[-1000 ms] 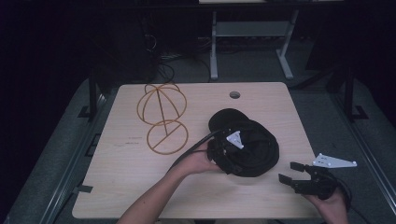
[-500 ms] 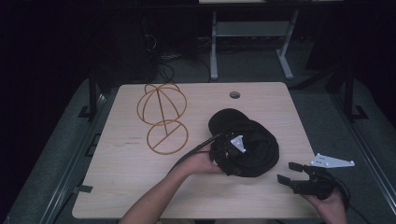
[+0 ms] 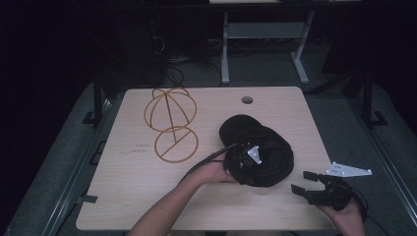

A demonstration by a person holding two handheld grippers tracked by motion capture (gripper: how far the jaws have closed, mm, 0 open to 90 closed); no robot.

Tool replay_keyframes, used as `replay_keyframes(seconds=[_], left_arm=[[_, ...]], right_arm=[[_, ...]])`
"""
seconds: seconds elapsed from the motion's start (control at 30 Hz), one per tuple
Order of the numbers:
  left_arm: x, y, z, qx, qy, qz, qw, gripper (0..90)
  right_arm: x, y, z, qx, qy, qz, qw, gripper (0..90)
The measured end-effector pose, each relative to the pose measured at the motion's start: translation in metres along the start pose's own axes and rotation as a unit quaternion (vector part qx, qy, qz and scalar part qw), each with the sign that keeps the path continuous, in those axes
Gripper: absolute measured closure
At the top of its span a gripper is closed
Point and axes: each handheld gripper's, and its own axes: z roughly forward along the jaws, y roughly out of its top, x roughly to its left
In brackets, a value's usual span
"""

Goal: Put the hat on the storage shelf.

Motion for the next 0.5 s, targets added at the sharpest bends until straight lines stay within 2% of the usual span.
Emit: replay_keyframes(seconds=[0.2, 0.5], left_arm=[[0.0035, 0.0, 0.0014, -0.001, -0.011, -0.005, 0.9999, 53.0], [0.004, 0.0027, 0.0022, 0.006, -0.011, -0.005, 0.9999, 62.0]], right_arm=[[0.0002, -0.0006, 0.0004, 0.003, 0.001, 0.001, 1.0, 19.4], [0.0015, -0.0018, -0.0002, 0.002, -0.006, 0.002, 1.0, 19.4]])
